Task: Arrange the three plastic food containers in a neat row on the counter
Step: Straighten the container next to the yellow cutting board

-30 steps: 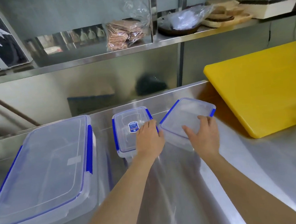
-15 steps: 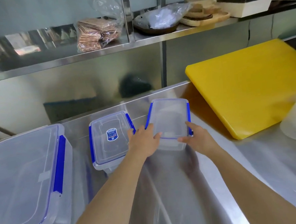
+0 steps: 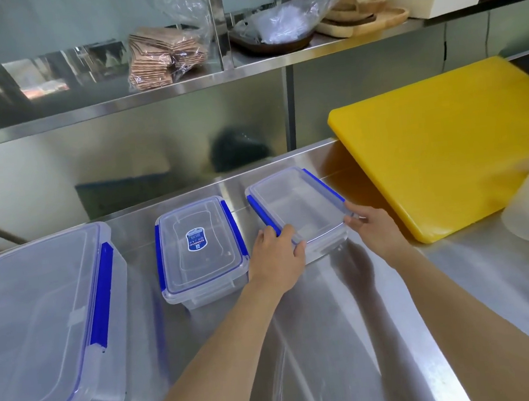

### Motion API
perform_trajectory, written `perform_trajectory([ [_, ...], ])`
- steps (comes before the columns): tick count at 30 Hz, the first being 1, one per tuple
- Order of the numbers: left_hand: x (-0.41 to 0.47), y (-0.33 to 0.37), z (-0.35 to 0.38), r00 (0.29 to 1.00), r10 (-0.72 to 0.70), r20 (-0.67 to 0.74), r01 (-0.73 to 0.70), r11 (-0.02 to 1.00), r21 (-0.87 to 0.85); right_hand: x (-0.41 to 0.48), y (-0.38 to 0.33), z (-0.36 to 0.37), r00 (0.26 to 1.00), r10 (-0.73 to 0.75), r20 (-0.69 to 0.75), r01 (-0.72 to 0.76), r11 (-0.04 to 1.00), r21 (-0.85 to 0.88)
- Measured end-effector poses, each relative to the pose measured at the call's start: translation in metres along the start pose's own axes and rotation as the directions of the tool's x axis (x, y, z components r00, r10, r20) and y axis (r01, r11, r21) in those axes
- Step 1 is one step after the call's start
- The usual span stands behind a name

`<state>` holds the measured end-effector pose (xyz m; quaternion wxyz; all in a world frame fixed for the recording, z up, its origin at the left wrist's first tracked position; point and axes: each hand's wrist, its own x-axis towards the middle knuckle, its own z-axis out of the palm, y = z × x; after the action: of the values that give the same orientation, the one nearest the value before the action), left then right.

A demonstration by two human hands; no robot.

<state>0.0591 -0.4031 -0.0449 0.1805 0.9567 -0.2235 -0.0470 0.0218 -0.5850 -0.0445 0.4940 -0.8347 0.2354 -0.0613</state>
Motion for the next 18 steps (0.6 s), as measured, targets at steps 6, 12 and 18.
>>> perform_trajectory([
  [6,0.0,0.005,-0.001,0.99,-0.12,0.068,0.133,0.962,-0.239,-0.001,-0.003,0.0,1.0,-0.001,-0.002,0.0,0.999,-0.045],
  [12,0.004,0.007,0.003,0.967,-0.202,0.156,0.249,0.88,-0.405,-0.003,-0.001,0.006,0.997,-0.007,-0.072,0.006,1.0,-0.013],
  [18,0.01,0.02,0.007,0.961,-0.175,0.216,0.246,0.897,-0.368,-0.002,0.002,-0.005,0.988,0.021,-0.151,-0.02,1.0,0.01],
])
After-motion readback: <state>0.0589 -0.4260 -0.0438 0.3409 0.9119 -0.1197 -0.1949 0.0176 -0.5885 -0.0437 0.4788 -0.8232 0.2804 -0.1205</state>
